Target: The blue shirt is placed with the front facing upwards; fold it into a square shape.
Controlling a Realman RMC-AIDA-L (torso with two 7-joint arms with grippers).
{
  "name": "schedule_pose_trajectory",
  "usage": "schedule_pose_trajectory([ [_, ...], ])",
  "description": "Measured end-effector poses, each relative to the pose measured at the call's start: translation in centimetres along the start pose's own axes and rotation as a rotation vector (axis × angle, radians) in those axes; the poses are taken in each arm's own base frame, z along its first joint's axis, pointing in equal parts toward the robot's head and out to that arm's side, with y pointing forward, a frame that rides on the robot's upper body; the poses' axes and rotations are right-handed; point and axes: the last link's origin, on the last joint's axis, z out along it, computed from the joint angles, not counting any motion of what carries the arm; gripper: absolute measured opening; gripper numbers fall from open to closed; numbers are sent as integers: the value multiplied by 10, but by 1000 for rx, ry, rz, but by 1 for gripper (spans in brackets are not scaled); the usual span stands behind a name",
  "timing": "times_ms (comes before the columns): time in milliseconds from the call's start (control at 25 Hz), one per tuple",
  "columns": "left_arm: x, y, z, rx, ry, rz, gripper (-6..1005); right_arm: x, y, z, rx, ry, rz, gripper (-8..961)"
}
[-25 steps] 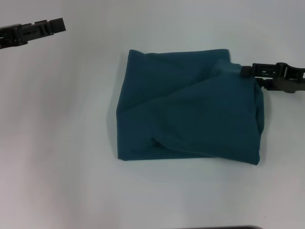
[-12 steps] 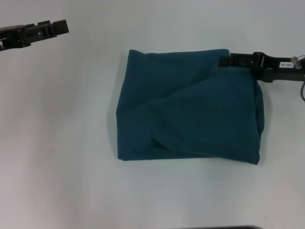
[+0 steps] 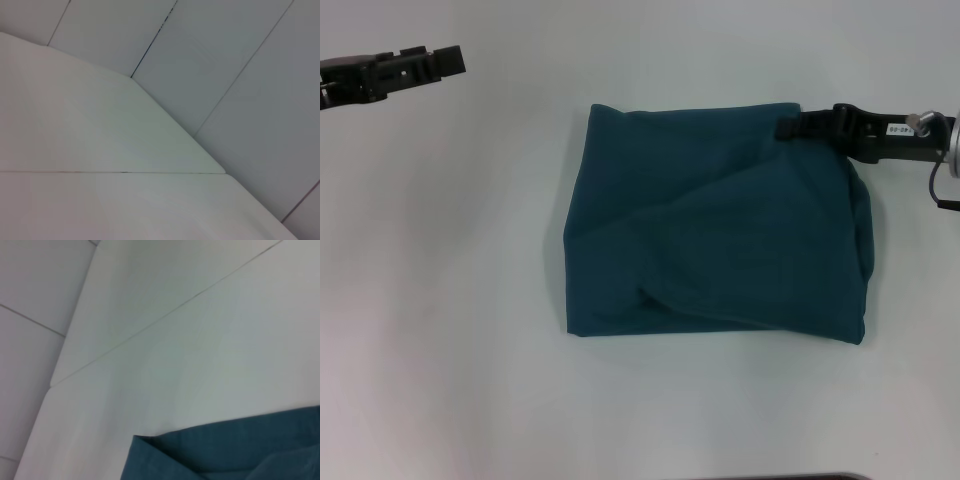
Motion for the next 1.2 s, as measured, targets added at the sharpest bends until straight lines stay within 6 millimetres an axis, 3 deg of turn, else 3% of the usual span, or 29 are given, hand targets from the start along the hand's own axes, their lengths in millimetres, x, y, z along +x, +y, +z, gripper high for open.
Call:
schedule_pose_trajectory([
  [280, 2, 1, 2, -4, -3, 6, 768, -6, 13, 5, -59, -20, -87, 319],
  [640, 1, 1, 8, -11, -11, -5, 768, -16, 27, -6, -151, -69, -229, 30],
  [1200, 0, 1, 11, -15, -12, -20, 768, -23, 6, -19, -44, -102, -157, 92],
])
